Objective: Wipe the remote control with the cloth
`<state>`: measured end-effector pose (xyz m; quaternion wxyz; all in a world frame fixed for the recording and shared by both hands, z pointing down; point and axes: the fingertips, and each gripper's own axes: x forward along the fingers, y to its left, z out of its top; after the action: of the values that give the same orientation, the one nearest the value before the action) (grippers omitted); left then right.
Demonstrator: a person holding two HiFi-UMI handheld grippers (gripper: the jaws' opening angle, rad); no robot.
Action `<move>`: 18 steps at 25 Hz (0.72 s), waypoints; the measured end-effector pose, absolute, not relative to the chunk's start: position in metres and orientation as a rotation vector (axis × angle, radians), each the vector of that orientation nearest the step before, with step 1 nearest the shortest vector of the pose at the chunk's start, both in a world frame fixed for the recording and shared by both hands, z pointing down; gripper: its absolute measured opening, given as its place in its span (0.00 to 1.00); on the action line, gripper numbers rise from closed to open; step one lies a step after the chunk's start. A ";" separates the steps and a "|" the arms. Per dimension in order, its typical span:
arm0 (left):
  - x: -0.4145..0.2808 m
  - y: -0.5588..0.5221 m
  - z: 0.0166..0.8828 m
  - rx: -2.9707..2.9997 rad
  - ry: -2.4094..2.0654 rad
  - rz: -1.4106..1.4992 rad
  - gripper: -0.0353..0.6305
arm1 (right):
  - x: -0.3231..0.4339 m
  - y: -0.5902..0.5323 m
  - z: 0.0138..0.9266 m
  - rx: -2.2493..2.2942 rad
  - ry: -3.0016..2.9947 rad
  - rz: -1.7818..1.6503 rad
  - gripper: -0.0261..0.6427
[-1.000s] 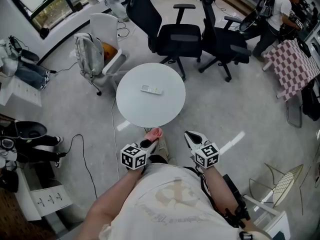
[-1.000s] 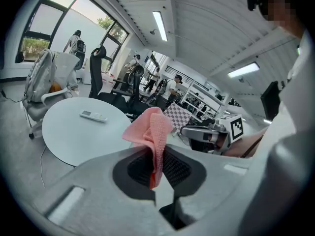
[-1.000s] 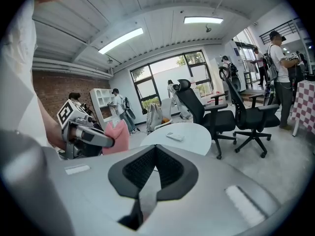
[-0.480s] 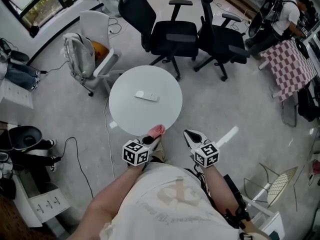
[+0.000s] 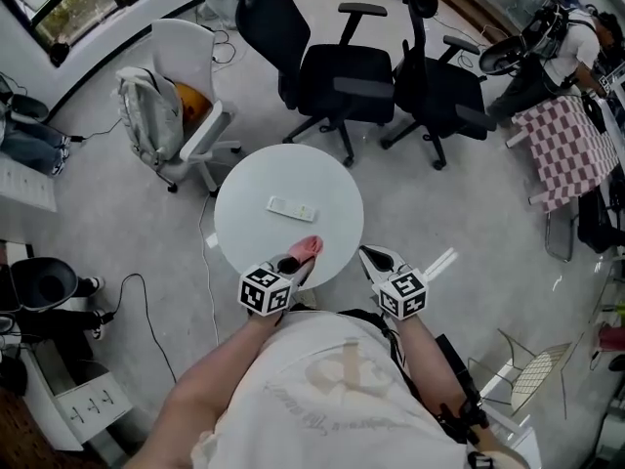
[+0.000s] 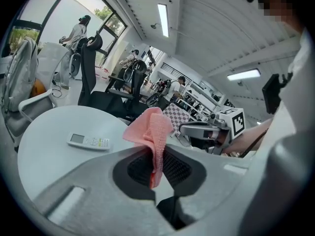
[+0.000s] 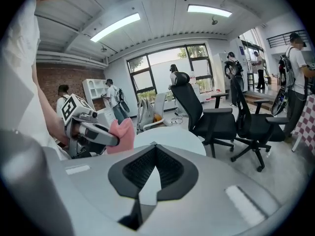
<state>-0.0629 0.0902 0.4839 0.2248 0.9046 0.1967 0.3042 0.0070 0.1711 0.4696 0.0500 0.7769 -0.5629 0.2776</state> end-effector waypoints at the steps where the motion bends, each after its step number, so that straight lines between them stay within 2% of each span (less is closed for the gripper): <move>1: -0.060 0.084 0.485 2.493 0.539 0.840 0.09 | 0.011 0.164 0.471 2.353 -1.716 0.842 0.05; 18: -0.055 0.006 0.509 2.412 0.145 0.838 0.09 | 0.039 0.075 0.523 1.881 -1.898 0.888 0.05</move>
<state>-0.0547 0.0056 0.5092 0.2878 0.9032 0.0544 0.3137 0.0393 0.0753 0.5233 0.1621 0.6592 -0.6651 0.3113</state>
